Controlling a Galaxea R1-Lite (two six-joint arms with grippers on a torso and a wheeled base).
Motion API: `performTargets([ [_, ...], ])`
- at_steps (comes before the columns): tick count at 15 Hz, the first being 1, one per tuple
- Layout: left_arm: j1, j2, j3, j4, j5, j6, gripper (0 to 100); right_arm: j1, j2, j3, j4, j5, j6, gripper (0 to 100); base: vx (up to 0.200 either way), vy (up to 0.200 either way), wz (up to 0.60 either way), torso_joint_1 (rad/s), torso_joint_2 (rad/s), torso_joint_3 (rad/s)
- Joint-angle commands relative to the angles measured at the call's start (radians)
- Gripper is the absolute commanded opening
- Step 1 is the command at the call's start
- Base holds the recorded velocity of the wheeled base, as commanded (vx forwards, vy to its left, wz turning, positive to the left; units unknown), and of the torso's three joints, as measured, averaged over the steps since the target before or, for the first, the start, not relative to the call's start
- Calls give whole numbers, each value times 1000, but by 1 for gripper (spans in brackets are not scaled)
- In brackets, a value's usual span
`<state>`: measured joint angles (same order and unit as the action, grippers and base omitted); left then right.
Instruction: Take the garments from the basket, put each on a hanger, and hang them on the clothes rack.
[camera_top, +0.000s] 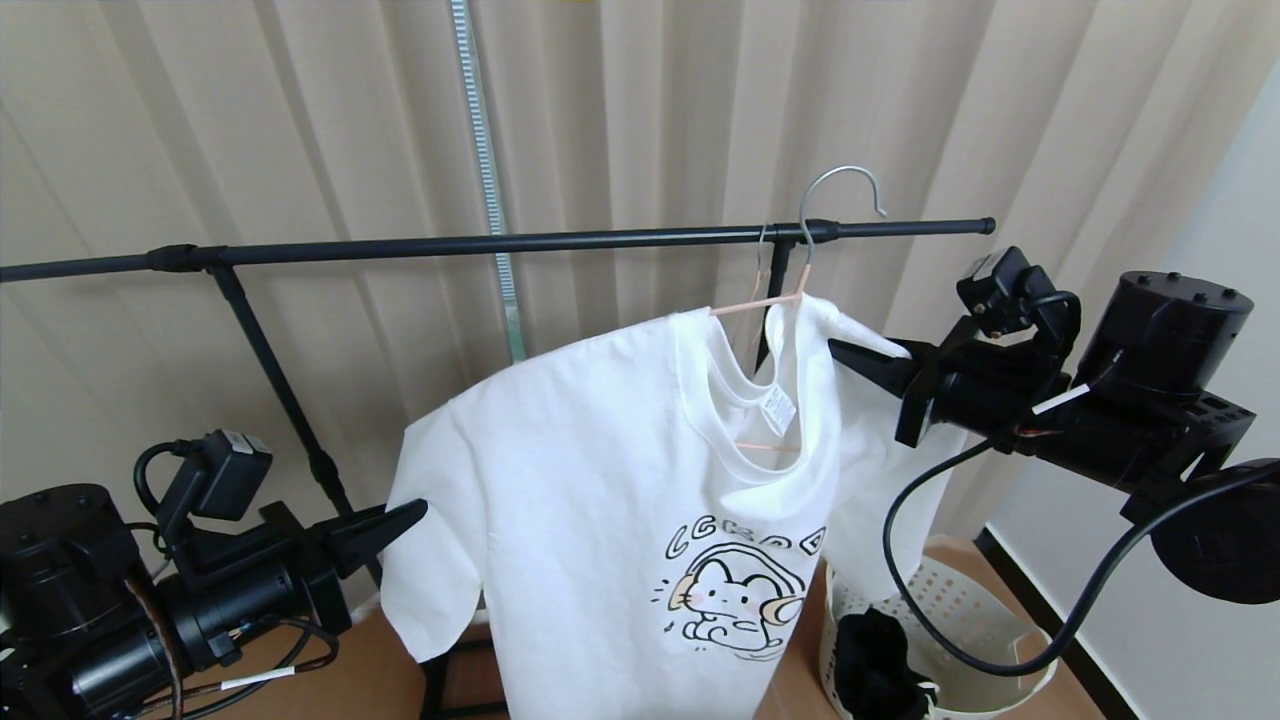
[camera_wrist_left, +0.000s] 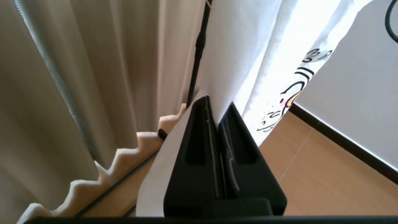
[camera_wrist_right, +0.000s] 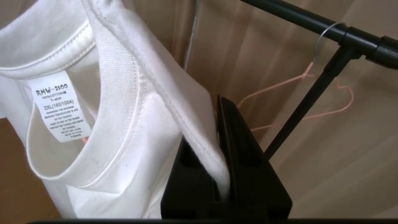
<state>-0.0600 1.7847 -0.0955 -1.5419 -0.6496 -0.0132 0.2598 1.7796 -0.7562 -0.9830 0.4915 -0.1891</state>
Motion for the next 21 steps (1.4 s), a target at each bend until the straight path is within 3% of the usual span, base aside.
performTargets([
  [1,0,4,-1,-1,1,-1,0,-5,0,-3,0,1,0,0,0,0,0,0,0,0],
  [18,-7,21,30,-29,-4,-1,0,-16,-5,-3,0,1,19,0,0,0,0,0,0,0],
  [19,-7,24,31,-29,-2,-1,100,-16,-5,-3,0,1,19,0,0,0,0,0,0,0],
  [21,-9,39,39,-29,-2,-1,100,-13,-3,-2,0,-1,19,0,0,0,0,0,0,0],
])
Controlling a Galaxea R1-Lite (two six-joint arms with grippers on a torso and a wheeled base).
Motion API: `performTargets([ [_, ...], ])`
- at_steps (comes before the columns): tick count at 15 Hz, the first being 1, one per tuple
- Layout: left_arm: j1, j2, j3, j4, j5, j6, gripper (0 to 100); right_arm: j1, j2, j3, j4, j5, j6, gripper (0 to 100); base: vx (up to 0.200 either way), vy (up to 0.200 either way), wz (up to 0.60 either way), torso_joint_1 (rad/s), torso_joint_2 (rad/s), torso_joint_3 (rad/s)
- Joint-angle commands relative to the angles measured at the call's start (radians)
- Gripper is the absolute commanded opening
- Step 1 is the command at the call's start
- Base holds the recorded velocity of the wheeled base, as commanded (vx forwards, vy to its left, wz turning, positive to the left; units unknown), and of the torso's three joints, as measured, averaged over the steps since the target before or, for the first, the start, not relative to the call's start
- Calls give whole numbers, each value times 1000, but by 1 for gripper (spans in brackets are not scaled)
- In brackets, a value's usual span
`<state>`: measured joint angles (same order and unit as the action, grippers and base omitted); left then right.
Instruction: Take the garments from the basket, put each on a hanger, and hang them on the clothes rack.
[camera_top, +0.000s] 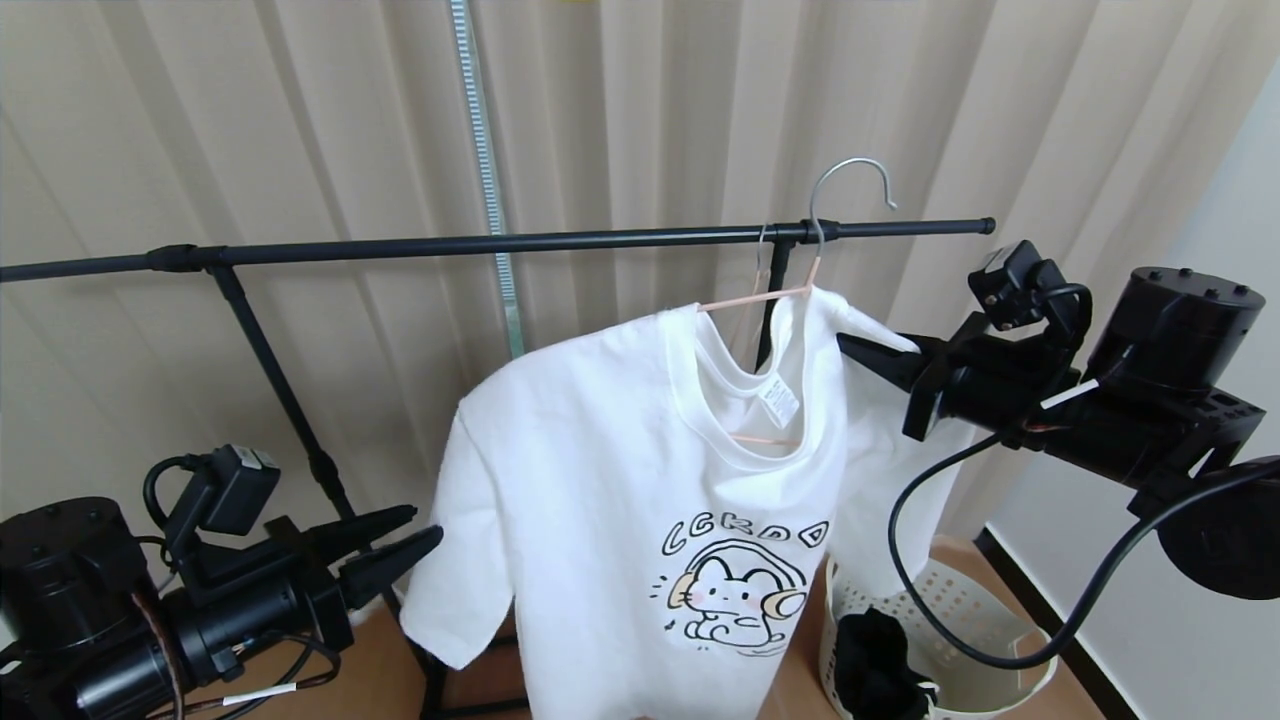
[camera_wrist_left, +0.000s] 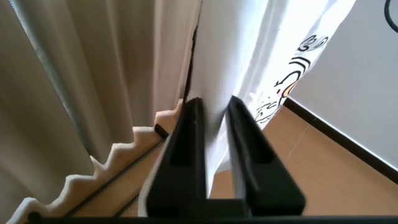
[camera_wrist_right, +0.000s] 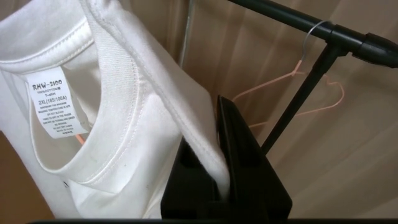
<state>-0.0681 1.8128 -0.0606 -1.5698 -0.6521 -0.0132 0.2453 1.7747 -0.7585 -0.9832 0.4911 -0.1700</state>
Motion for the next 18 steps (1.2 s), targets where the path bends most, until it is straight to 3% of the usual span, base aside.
performTargets([
  [1,-1,17,7,-1,0,-1,100,2,2,1,0,0,0,0,0,0,0,0,0,0],
  [8,-16,2,16,-1,0,-5,100,15,9,10,1,0,-3,0,0,0,0,0,0,0],
  [10,-47,-69,5,-1,6,-85,100,38,20,27,0,-3,-6,0,0,0,0,0,0,0],
  [13,-105,-173,-50,-1,11,-100,100,86,22,56,-2,-5,-11,0,0,0,0,0,0,0],
  [15,-107,-263,-142,178,11,-100,100,91,20,71,-2,-5,-37,0,0,0,0,0,0,0],
  [18,-133,-500,-464,798,16,-97,100,97,22,73,-2,-5,-48,0,0,0,0,0,0,0],
])
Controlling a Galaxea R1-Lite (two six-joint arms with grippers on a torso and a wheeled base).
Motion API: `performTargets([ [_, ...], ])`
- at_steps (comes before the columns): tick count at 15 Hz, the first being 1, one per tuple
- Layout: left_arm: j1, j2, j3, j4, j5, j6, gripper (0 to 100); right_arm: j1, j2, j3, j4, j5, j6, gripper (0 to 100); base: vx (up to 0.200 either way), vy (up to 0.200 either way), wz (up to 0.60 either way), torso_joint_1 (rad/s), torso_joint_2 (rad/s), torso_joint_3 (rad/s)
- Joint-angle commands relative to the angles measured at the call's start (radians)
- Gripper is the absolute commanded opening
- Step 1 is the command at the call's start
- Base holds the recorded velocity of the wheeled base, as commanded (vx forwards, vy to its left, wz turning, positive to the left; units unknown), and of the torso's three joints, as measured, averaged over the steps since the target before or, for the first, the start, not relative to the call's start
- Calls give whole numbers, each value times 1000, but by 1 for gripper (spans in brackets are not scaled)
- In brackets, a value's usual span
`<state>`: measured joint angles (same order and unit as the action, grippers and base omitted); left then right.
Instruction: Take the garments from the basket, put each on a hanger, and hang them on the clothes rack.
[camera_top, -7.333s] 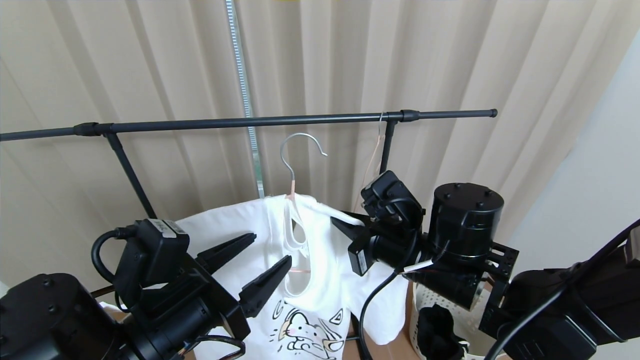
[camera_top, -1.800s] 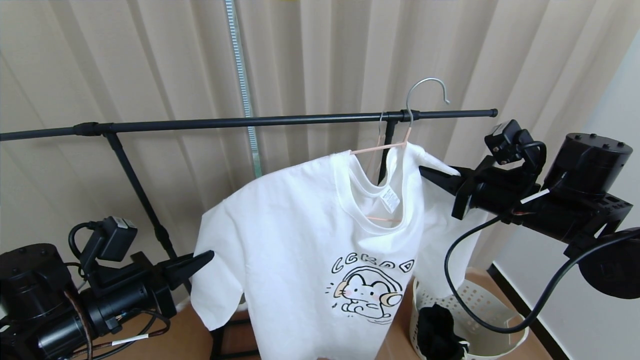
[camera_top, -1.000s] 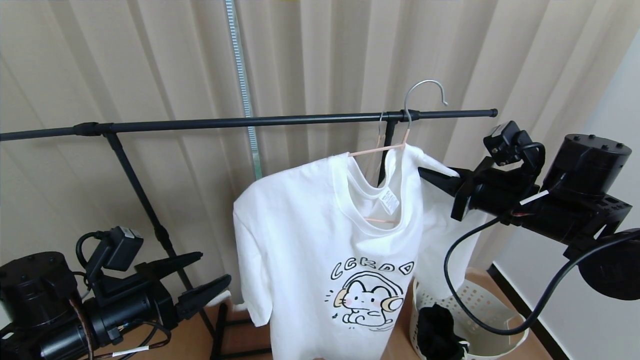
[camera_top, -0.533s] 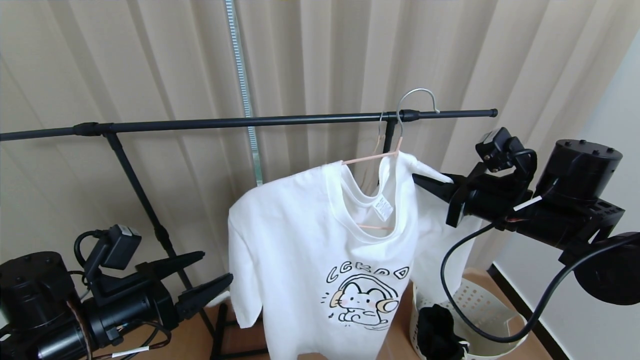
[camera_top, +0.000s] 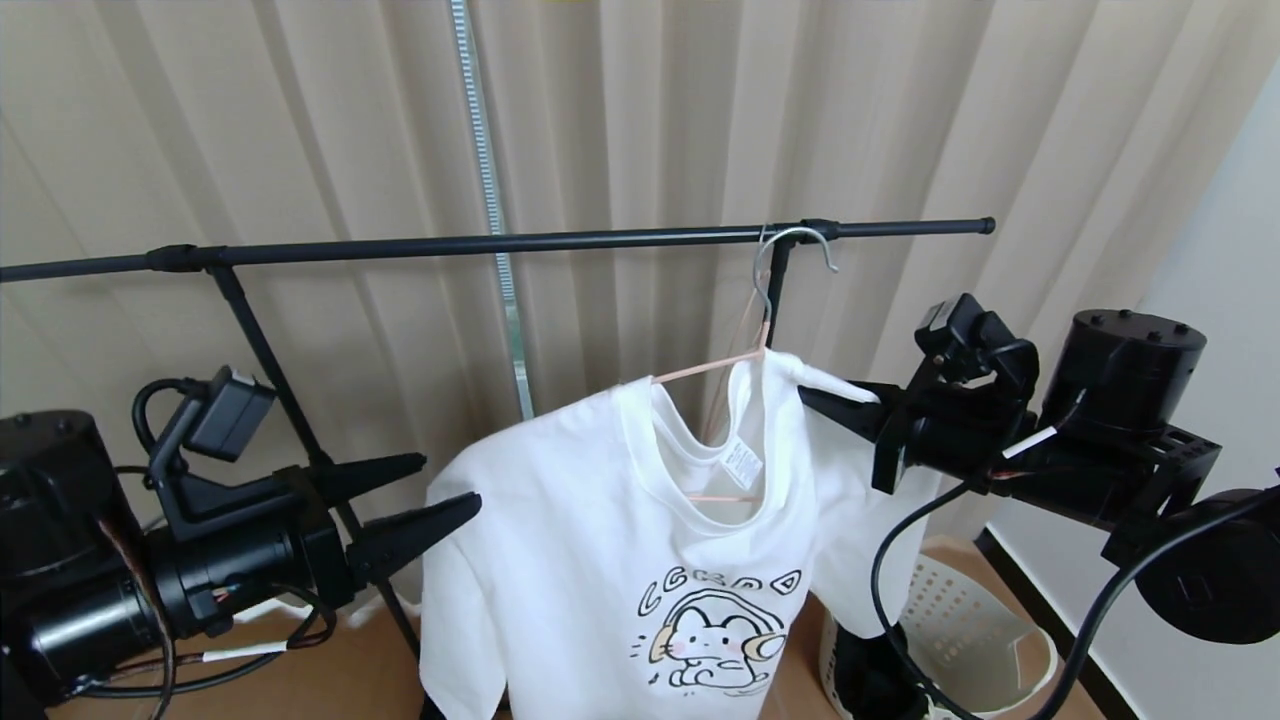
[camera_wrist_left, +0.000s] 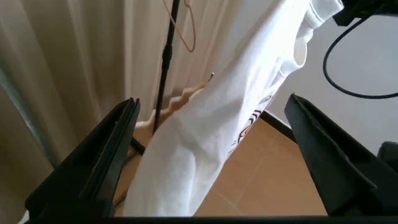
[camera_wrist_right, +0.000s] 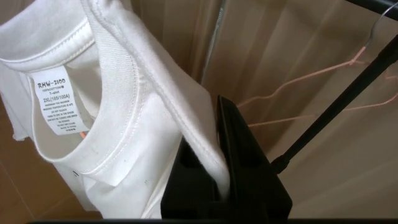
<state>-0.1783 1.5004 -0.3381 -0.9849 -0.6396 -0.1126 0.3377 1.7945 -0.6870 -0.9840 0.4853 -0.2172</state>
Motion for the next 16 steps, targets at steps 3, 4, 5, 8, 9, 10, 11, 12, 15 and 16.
performTargets([
  [3,-72,-215,-371,489,6,77,100,30,-3,12,-1,1,-8,0,0,0,0,0,0,0],
  [4,-99,-212,-415,572,8,105,100,37,-6,20,-1,1,-17,0,0,0,0,0,0,0],
  [5,-130,-200,-460,660,24,122,100,43,-7,24,-1,1,-17,0,0,0,0,0,0,0],
  [8,-250,-108,-562,781,149,191,100,63,-9,27,-1,1,-19,0,0,0,0,0,0,0],
  [9,-286,-74,-576,782,159,220,100,66,-9,29,-1,-1,-19,0,0,0,0,0,0,0],
  [10,-308,-42,-587,782,161,252,100,67,-9,27,-2,-1,-17,0,0,0,0,0,0,0],
  [11,-317,-22,-593,782,161,274,100,67,-9,27,-1,-2,-17,0,0,0,0,0,0,0],
  [12,-325,4,-608,784,169,306,100,67,-9,26,-1,-2,-17,0,0,0,0,0,0,0],
  [15,-380,66,-699,853,244,352,100,67,-17,26,-2,-2,-17,0,0,0,0,0,0,0],
  [16,-392,67,-734,902,244,363,100,69,-17,26,-1,-4,-19,0,0,0,0,0,0,0],
])
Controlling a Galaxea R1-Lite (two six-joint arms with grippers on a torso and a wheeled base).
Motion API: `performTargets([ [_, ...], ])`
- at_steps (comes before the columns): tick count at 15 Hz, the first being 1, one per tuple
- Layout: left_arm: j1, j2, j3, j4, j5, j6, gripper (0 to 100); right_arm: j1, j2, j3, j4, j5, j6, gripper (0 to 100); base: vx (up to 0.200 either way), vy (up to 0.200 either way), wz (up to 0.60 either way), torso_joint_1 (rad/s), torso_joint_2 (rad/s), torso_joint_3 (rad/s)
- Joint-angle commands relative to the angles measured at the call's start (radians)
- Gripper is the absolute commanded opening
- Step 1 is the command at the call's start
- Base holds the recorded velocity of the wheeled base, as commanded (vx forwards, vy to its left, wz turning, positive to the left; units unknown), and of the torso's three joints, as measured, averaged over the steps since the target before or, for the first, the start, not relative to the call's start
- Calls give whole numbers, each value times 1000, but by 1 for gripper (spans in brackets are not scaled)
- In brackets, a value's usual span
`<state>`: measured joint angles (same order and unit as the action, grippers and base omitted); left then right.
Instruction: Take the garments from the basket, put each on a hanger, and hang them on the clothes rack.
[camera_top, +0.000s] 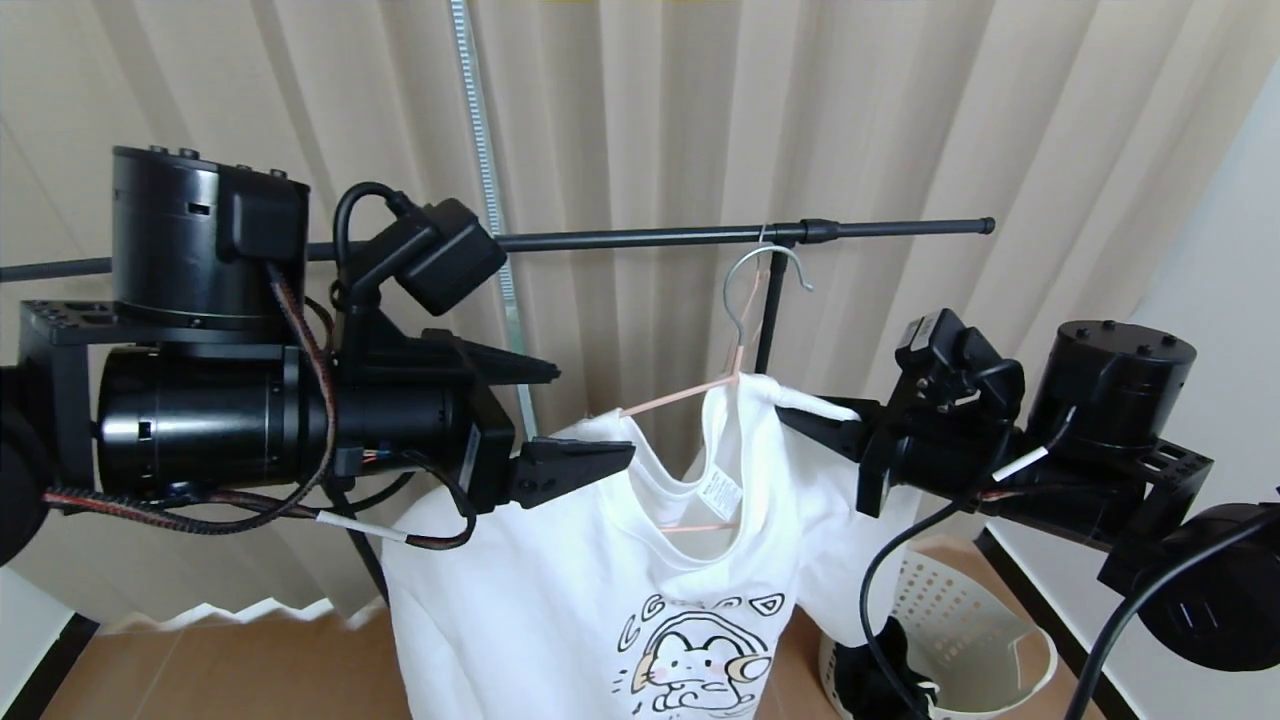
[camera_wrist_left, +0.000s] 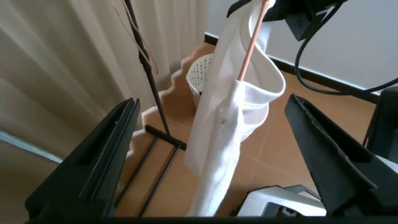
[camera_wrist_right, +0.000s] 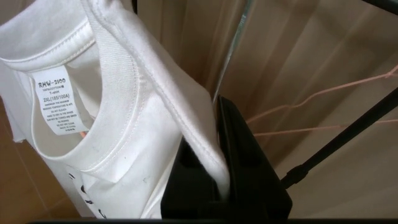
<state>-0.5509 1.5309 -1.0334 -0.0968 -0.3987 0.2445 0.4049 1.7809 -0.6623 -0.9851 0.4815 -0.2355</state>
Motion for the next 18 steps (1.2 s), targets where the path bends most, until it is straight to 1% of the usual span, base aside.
performTargets([
  [1,-29,38,-66,62,4,21,100,8,-3,0,0,-1,-2,0,0,0,0,0,0,0],
  [2,-38,45,-85,97,6,39,100,11,-3,1,0,-4,-2,0,0,0,0,0,0,0],
  [3,-40,45,-88,104,8,47,100,11,-5,1,0,-6,-2,0,0,0,0,0,0,0],
  [4,-41,55,-89,114,8,84,100,12,-5,3,-1,-6,-2,0,0,0,0,0,0,0],
  [5,-43,60,-89,114,8,88,100,12,-5,3,-1,-6,-2,0,0,0,0,0,0,0],
  [11,-43,106,-91,108,8,93,100,26,-20,6,0,-6,-2,0,0,0,0,0,0,0],
  [18,-50,109,-88,106,8,93,100,46,-23,9,0,-6,-2,0,0,0,0,0,0,0],
])
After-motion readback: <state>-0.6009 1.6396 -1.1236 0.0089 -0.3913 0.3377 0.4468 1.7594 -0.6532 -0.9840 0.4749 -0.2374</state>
